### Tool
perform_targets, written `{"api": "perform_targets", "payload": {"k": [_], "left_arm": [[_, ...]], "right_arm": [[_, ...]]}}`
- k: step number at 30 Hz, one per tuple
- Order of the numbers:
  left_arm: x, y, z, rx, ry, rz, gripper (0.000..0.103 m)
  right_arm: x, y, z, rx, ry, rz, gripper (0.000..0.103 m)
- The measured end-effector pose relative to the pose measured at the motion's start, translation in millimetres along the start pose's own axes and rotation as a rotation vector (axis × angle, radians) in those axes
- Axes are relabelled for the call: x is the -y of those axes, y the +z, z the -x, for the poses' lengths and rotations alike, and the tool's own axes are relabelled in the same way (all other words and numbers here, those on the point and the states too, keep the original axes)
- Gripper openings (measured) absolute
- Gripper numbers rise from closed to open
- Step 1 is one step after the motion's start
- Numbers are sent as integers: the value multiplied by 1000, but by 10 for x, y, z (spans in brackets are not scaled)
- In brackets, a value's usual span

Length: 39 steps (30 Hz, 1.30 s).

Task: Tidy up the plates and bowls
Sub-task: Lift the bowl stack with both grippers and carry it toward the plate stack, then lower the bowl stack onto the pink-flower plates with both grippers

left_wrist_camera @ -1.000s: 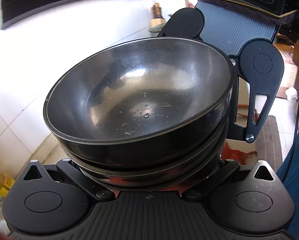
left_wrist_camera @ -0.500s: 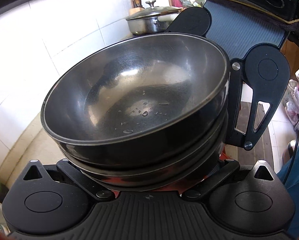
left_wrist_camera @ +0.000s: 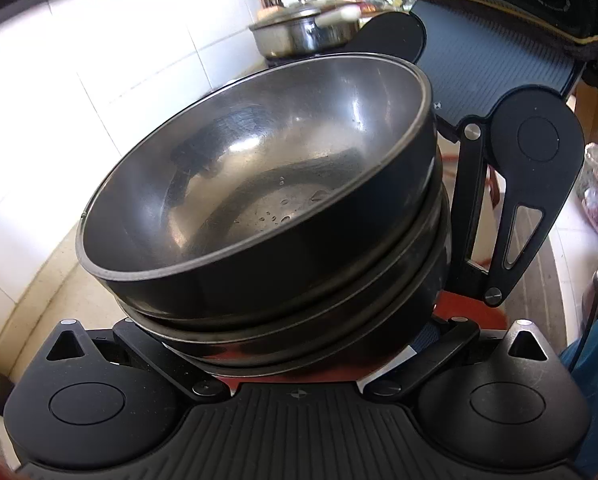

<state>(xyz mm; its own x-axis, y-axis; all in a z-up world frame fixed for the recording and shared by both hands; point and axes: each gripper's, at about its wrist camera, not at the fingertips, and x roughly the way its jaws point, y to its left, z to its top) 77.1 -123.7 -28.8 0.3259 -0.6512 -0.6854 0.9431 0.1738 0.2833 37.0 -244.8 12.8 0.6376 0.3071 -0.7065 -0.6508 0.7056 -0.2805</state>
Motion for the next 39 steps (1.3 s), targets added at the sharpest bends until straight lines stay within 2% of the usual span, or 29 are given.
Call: {"api": "perform_targets", "payload": {"k": [10,16,31,39], "left_arm": [[-130,124,-89,-45,-3,4,103],[-161,106,-194,-53,-8,4,103],[-37,67,-73,-51,29,10,103],[90,-52,66,-51,-1,16,103]], "right_arm": [[43,-19,-248,-10,16,-18,68],[17,-58,-263,-26,18,0,68],[-101,-169,20,-44,-26,-31,75],[-278,-165,207,-48,-39,-35,75]]}}
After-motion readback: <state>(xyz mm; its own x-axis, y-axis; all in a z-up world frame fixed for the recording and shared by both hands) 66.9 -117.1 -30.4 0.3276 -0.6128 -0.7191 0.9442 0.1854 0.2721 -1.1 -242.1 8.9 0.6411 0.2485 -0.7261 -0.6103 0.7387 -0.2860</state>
